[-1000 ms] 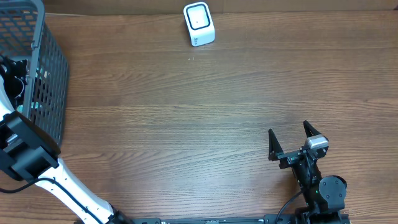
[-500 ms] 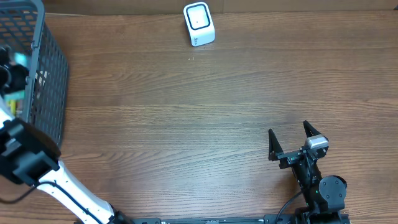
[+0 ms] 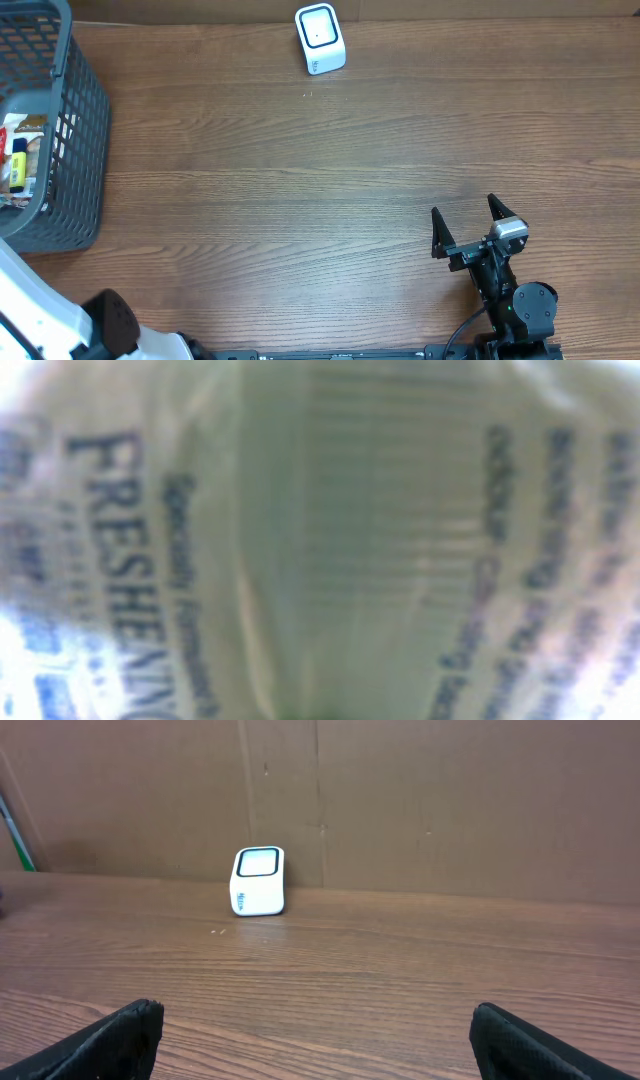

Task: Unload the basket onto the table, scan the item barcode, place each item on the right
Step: 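Lift the packet out and carry it toward the table center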

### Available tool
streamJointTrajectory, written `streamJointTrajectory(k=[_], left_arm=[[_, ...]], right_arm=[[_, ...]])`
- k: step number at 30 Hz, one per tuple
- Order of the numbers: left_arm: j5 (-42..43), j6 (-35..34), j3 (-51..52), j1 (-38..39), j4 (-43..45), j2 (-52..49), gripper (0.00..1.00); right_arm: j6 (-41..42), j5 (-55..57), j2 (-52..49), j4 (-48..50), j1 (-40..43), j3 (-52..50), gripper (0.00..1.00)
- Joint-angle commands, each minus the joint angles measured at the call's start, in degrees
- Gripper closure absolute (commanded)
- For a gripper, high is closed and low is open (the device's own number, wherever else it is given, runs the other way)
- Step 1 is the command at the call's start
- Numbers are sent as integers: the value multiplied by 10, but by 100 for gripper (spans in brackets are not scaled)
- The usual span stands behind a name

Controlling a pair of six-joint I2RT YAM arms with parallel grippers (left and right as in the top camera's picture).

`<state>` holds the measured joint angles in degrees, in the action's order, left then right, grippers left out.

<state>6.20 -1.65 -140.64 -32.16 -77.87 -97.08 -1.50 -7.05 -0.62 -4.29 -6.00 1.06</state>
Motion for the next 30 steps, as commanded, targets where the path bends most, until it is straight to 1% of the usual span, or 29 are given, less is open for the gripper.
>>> streamJointTrajectory(k=[1,2,4,7,8,10,11,14,17,23,26,30], left_arm=[[14,-57,-4,52,-23,21,76],[14,-61,-4,73,-38,28,76],[14,-88,-4,110,-68,37,80],[14,-134,-4,158,-120,40,93],[14,-155,-4,174,-139,38,96],[25,-194,-4,205,-175,34,96],[38,-199,-3,218,-187,32,96],[104,-189,11,260,-189,28,96],[143,-185,29,299,-189,26,96],[148,-180,87,391,-189,26,96],[148,-196,121,437,-185,26,96],[148,-202,180,502,-155,26,96]], right_arm=[[2,5,5,2,1,-6,0],[2,5,5,2,1,-6,0],[2,5,5,2,1,-6,0],[2,5,5,2,1,-6,0],[2,5,5,3,1,-6,0],[2,5,5,2,1,-6,0],[2,5,5,3,1,-6,0],[2,5,5,2,1,-6,0],[2,5,5,2,1,-6,0],[2,5,5,2,1,-6,0],[2,5,5,2,1,-6,0],[2,5,5,2,1,-6,0]])
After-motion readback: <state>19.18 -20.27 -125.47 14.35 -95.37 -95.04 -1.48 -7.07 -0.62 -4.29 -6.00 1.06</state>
